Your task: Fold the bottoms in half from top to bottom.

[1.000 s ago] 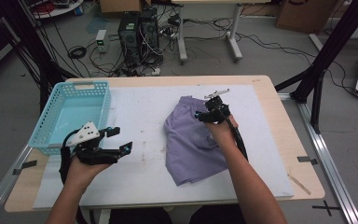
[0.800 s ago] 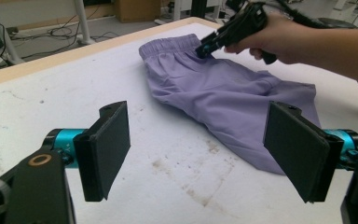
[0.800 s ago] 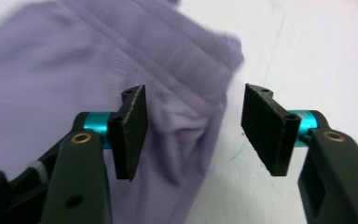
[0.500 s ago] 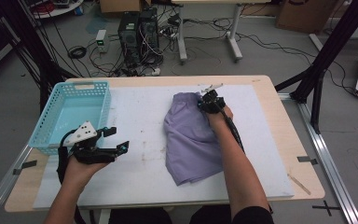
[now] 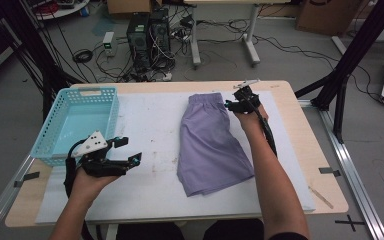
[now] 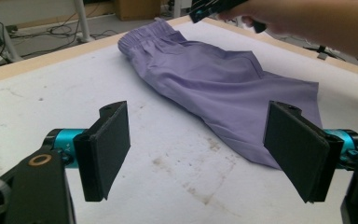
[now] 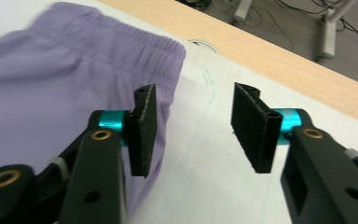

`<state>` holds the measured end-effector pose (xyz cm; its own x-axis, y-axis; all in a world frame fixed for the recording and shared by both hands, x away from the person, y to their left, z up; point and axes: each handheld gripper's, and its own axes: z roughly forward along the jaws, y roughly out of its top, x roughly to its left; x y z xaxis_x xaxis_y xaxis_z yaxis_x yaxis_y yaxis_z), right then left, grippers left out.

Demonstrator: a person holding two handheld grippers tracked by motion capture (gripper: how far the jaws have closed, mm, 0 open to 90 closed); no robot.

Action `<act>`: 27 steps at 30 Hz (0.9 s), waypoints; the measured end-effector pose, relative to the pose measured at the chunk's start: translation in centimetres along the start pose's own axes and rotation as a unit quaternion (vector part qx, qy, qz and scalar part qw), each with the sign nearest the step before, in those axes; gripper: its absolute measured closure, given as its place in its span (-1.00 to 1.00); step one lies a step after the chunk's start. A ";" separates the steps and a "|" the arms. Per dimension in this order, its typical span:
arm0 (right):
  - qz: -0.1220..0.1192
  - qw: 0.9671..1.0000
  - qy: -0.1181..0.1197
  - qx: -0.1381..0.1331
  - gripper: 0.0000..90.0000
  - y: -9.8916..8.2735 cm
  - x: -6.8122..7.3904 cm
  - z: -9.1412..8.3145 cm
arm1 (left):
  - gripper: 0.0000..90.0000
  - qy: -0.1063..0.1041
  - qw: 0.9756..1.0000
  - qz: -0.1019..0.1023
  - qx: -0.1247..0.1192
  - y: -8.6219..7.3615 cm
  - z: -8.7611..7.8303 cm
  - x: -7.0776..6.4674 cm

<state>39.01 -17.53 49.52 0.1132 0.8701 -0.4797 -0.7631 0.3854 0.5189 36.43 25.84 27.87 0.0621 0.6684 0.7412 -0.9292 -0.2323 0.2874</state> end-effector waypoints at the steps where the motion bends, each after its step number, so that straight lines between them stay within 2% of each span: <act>1: 0.001 1.000 0.016 0.001 0.09 -0.5 0.1 -1.0 | -0.49 -0.003 1.000 0.003 0.001 0.0 0.2 -0.2; 4: -0.015 0.999 0.044 0.001 0.07 -2.4 0.7 -3.7 | -0.49 -0.011 1.000 0.007 0.001 0.1 1.0 -0.9; 8: -0.027 0.998 0.062 -0.016 0.07 -5.0 1.4 -7.3 | -0.49 -0.036 0.999 0.014 0.002 0.2 2.6 -2.3; 10: -0.019 0.998 0.062 -0.024 0.04 -5.9 1.4 -8.9 | -0.49 -0.052 0.998 0.021 0.007 0.2 3.8 -3.3; 11: -0.014 0.997 0.065 -0.037 0.03 -6.3 1.3 -9.6 | -0.49 -0.062 0.998 0.024 0.008 0.1 4.5 -3.8; 14: -0.004 0.997 0.061 -0.054 0.01 -7.6 1.1 -11.3 | -0.48 -0.094 0.995 0.037 0.024 0.0 7.1 -5.8; 17: 0.000 0.997 0.054 -0.059 0.01 -8.8 0.6 -12.1 | -0.45 -0.130 0.988 0.055 0.058 -0.6 10.2 -8.1; 18: 0.003 0.997 0.050 -0.057 0.01 -9.1 0.4 -12.2 | -0.42 -0.141 0.985 0.060 0.075 -0.9 11.2 -8.8; 19: 0.007 0.997 0.047 -0.057 0.01 -9.4 0.2 -12.3 | -0.37 -0.152 0.982 0.065 0.089 -1.3 12.2 -9.5; 21: 0.013 0.997 0.046 -0.055 0.01 -9.9 -0.3 -12.3 | -0.37 -0.160 0.976 0.082 0.121 -2.1 13.9 -10.7; 22: 0.016 0.997 0.044 -0.054 0.01 -10.1 -0.4 -12.3 | -0.35 -0.167 0.973 0.089 0.135 -2.5 14.6 -11.3; 23: 0.016 0.998 0.043 -0.052 0.01 -10.2 -0.6 -12.3 | -0.31 -0.173 0.968 0.099 0.152 -3.0 15.2 -11.7; 24: 0.016 0.998 0.043 -0.052 0.01 -10.3 -0.7 -12.3 | -0.22 -0.175 0.962 0.114 0.175 -3.5 15.7 -12.2; 25: 0.018 0.998 0.041 -0.053 0.01 -10.3 -0.8 -12.4 | 0.01 -0.159 0.961 0.140 0.179 -3.6 15.8 -12.7; 26: 0.018 0.998 0.040 -0.052 0.02 -10.3 -0.8 -12.4 | 0.19 -0.168 0.958 0.149 0.177 -3.5 15.7 -12.9; 27: 0.017 0.998 0.042 -0.052 0.03 -10.3 -0.9 -12.4 | 0.57 -0.165 0.957 0.159 0.177 -3.4 15.6 -13.1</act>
<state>38.92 -26.08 35.82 0.0362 0.8518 -0.5226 -0.8281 0.3183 0.4614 44.48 6.83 26.67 -0.0365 0.2786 0.9597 -0.7420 -0.6508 0.1607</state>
